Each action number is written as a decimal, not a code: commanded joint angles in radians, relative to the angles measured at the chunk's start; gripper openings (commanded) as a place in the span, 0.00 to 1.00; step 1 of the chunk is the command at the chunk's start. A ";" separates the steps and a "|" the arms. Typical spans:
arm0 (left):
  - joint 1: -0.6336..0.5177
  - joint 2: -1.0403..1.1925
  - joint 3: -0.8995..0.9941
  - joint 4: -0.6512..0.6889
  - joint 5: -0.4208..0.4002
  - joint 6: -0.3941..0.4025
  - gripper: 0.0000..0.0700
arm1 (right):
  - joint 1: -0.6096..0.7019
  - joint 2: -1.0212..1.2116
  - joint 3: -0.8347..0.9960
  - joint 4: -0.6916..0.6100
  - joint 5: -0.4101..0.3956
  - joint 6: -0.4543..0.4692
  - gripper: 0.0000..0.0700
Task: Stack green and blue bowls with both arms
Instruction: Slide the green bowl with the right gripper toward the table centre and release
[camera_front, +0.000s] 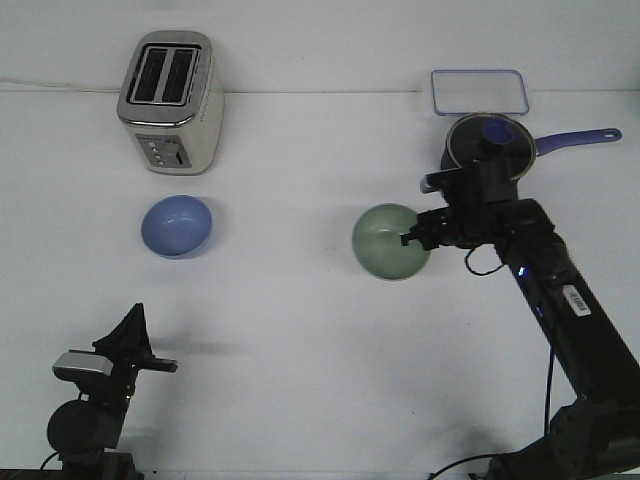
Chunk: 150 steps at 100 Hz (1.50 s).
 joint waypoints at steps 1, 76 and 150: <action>0.001 -0.002 -0.019 0.010 0.002 0.002 0.02 | 0.059 0.029 0.006 0.037 0.018 0.061 0.00; 0.001 -0.002 -0.019 0.010 0.002 0.002 0.02 | 0.274 0.266 0.006 0.147 0.072 0.185 0.00; 0.001 -0.002 -0.019 0.010 0.002 0.002 0.02 | 0.280 0.282 0.006 0.147 0.113 0.184 0.09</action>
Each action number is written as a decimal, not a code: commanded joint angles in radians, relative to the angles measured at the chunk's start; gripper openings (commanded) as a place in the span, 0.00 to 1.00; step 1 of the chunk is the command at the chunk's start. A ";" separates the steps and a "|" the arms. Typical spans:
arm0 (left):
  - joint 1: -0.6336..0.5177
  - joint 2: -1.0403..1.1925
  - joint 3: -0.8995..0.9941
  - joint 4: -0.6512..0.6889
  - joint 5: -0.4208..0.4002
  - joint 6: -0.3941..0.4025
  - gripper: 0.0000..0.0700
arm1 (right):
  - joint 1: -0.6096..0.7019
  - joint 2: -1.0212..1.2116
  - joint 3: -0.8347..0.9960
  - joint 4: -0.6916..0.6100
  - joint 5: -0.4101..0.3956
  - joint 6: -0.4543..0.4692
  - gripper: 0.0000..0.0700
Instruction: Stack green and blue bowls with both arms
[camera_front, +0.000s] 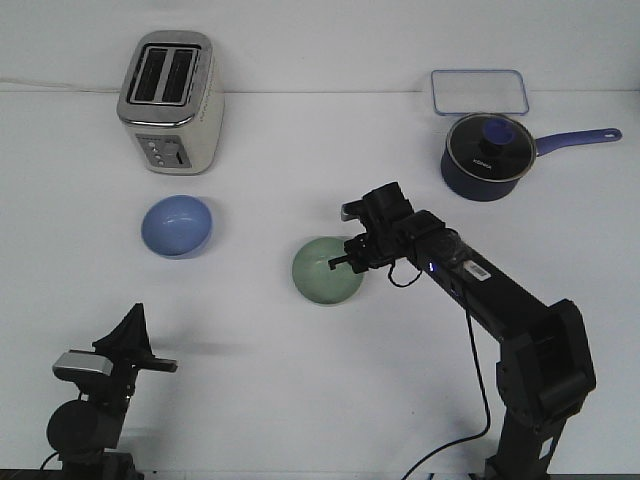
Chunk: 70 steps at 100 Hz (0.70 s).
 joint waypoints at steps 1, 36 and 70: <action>0.001 -0.002 -0.019 0.010 0.002 0.002 0.02 | 0.007 0.023 0.011 0.006 0.000 0.006 0.11; 0.001 -0.002 -0.019 0.010 0.002 0.002 0.02 | 0.008 0.023 0.011 0.007 0.000 0.006 0.70; 0.001 -0.002 -0.019 0.010 0.002 0.002 0.02 | -0.019 -0.034 0.018 0.008 0.001 0.003 0.70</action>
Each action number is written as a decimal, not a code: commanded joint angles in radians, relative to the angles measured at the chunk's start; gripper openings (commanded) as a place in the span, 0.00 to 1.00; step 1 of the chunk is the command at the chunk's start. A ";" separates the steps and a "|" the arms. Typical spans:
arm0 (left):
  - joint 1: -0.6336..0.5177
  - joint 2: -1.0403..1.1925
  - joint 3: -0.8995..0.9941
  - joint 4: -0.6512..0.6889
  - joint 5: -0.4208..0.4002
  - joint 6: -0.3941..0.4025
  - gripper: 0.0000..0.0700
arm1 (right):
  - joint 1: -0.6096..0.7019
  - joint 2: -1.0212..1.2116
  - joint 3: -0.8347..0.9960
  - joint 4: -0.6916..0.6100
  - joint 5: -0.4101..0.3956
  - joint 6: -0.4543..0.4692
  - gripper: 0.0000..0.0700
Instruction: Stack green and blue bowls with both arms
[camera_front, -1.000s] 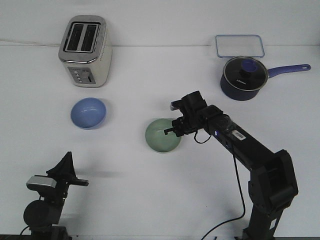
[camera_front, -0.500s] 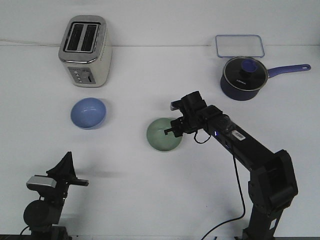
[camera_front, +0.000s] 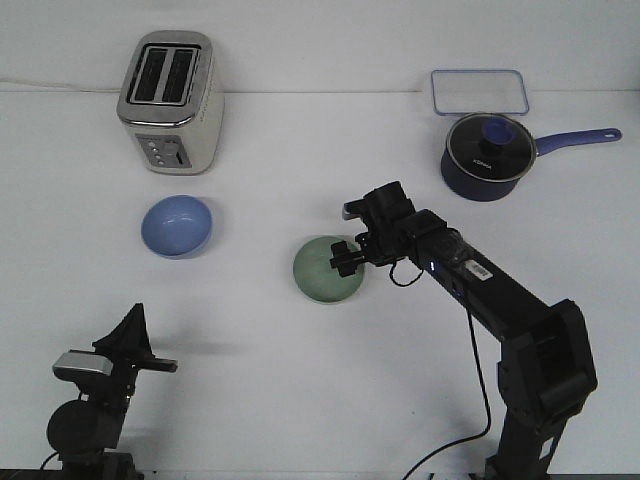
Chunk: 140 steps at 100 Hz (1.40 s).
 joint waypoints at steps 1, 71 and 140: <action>0.001 -0.002 -0.019 0.010 0.002 0.002 0.02 | -0.005 -0.030 0.018 0.008 0.002 0.002 0.70; 0.001 -0.002 -0.019 0.010 0.002 0.002 0.02 | -0.294 -0.444 -0.029 -0.113 0.147 -0.164 0.70; 0.001 -0.002 -0.019 0.010 0.002 0.002 0.02 | -0.402 -1.117 -0.796 0.431 0.143 -0.156 0.70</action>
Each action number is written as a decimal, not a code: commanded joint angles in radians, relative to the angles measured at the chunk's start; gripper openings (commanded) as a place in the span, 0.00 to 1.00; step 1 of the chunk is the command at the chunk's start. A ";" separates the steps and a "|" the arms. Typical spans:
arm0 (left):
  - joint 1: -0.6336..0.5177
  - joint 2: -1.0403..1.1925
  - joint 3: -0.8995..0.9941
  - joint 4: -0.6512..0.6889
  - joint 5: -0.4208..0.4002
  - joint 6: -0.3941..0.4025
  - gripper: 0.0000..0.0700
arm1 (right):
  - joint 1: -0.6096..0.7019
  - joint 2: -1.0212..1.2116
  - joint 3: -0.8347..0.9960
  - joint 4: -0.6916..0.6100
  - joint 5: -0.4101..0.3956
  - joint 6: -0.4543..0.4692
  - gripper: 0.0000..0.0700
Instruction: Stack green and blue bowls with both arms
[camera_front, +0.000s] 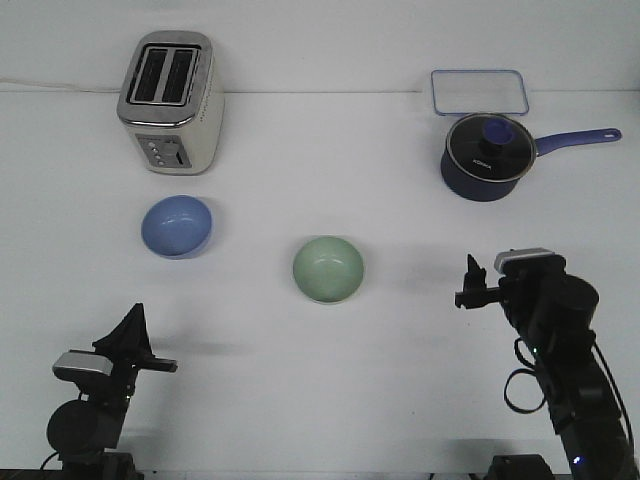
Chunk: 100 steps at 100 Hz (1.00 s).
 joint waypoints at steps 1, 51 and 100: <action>0.001 -0.002 -0.019 0.010 0.002 0.002 0.02 | 0.001 -0.053 -0.058 0.051 -0.006 -0.001 0.70; 0.001 -0.002 -0.019 0.010 0.002 0.002 0.02 | 0.008 -0.333 -0.277 0.196 0.011 0.053 0.70; 0.001 -0.002 -0.019 0.010 0.002 0.002 0.02 | 0.008 -0.331 -0.277 0.196 0.011 0.052 0.70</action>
